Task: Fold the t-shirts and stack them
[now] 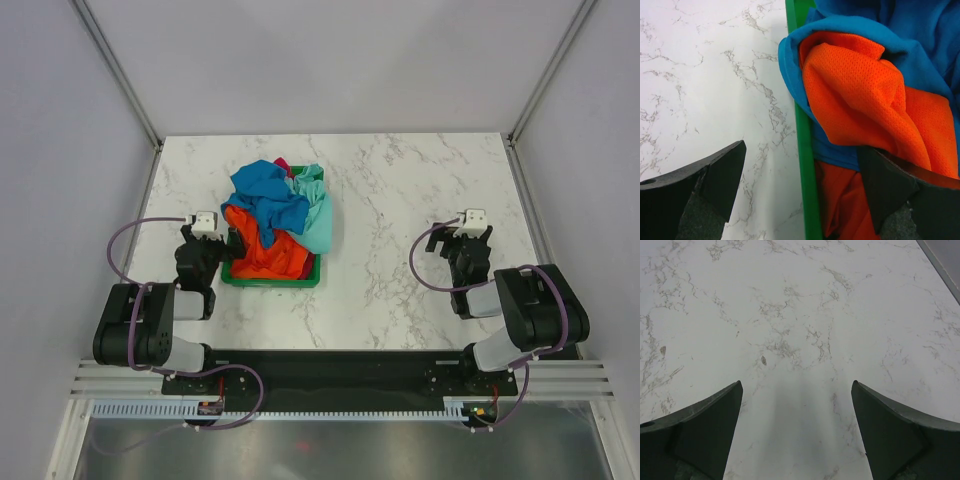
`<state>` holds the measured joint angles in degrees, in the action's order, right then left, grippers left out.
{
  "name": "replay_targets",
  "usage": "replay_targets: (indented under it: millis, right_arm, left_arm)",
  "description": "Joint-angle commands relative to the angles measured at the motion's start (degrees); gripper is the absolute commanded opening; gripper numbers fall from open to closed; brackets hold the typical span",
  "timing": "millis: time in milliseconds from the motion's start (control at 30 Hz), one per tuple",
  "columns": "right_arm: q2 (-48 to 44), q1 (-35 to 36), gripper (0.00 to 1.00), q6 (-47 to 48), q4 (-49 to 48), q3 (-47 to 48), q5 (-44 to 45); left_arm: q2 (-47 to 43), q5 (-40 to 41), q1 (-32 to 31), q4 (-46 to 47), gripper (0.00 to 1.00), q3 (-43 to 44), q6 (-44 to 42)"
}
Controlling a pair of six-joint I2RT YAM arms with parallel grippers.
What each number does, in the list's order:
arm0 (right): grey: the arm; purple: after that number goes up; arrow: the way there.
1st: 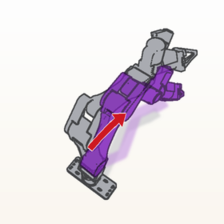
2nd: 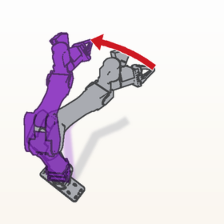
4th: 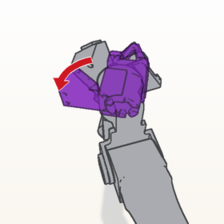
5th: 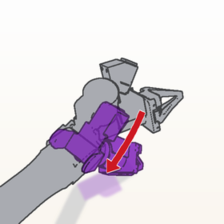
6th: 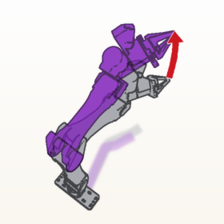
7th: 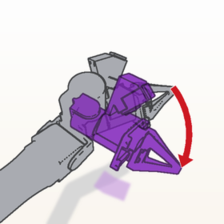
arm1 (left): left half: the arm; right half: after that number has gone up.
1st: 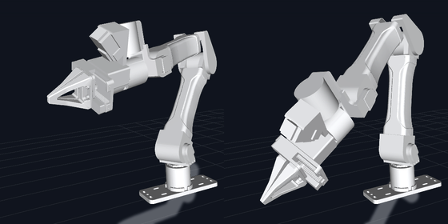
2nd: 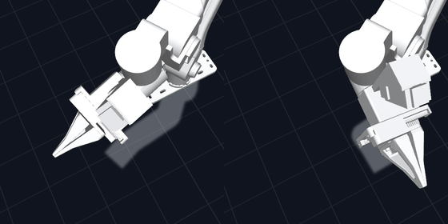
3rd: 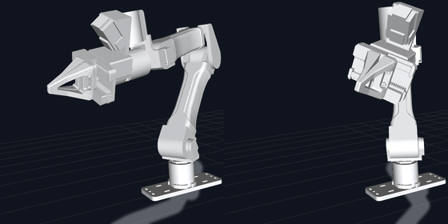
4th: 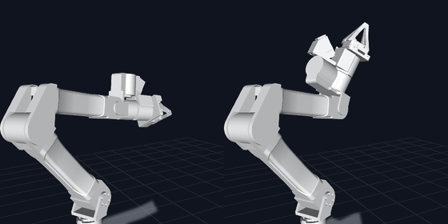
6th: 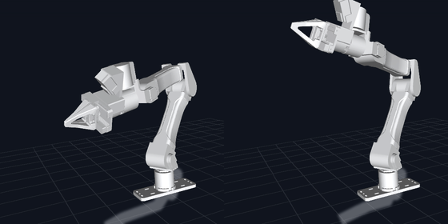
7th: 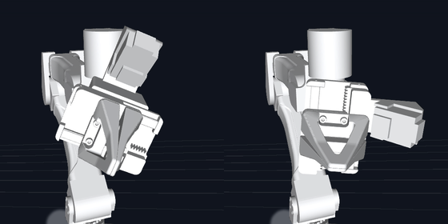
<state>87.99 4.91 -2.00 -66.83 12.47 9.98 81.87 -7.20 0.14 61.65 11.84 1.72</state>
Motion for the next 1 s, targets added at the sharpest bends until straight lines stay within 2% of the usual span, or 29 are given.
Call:
replay_targets:
  millis: [0,333,400,467,500,533,600,633,700,733,767,833,867,900,967]
  right_arm:
    - [-0.2,-0.2,0.98,1.4,-1.7,1.2,-3.6]
    - [0.1,-0.4,0.98,0.4,-1.1,1.8,-2.4]
    - [-3.8,0.3,0.98,0.4,0.2,2.1,-0.1]
    - [-10.3,2.1,0.98,1.5,13.2,4.3,3.7]
    - [-17.5,2.9,0.98,0.3,19.7,9.1,5.1]
    - [-20.6,3.0,0.98,-0.8,33.2,12.3,5.1]
    - [-27.4,3.4,0.98,-4.5,45.8,23.1,2.4]
    - [-28.8,3.4,0.98,-6.2,55.9,26.6,-3.8]
    - [-31.3,3.4,0.98,-10.9,62.2,33.6,-7.8]
    - [-31.9,3.4,0.98,-18.1,66.6,34.5,-6.6]
    - [-32.4,3.4,0.98,-21.3,68.3,34.6,-7.2]
    - [-31.5,3.4,0.98,-23.4,71.1,36.8,-14.1]
    - [-30.3,3.8,0.98,-23.8,73.0,38.5,-17.7]
    - [-27.5,6.7,0.98,-23.5,75.5,42.5,-16.4]
    - [-25.8,11.9,0.98,-20.2,81.1,45.9,-11.1]
  left_arm:
    - [0.2,-0.7,-0.4,2.7,1.00,1.0,-1.5]
    - [0.2,-0.7,-0.4,2.7,1.00,1.0,-1.5]
    - [0.2,-1.0,-0.2,2.7,1.00,1.0,-1.5]
    - [0.3,-2.4,-0.2,2.8,1.00,1.0,-1.4]
    - [0.2,-2.4,-0.2,2.8,1.00,1.1,-1.5]
    - [0.2,-2.4,-0.2,2.8,1.00,1.1,-1.4]
    - [0.3,-2.3,-0.3,2.8,1.00,1.2,-1.5]
    - [0.3,-2.2,-0.2,2.6,1.00,1.2,-1.4]
    - [0.3,-2.3,-0.2,2.8,1.00,1.1,-1.5]
    - [0.5,-2.1,-0.2,2.7,1.00,1.2,-1.4]
    - [0.6,-1.0,-0.2,2.4,1.00,1.4,-1.3]
    - [-2.9,3.3,-0.2,3.3,1.00,1.0,-0.5]
    - [-6.7,6.2,-0.7,-4.5,1.00,1.3,-0.2]
    - [-11.9,9.8,-0.9,-13.8,1.00,2.7,2.2]
    - [-22.0,15.0,-1.0,-28.6,1.00,11.5,4.7]
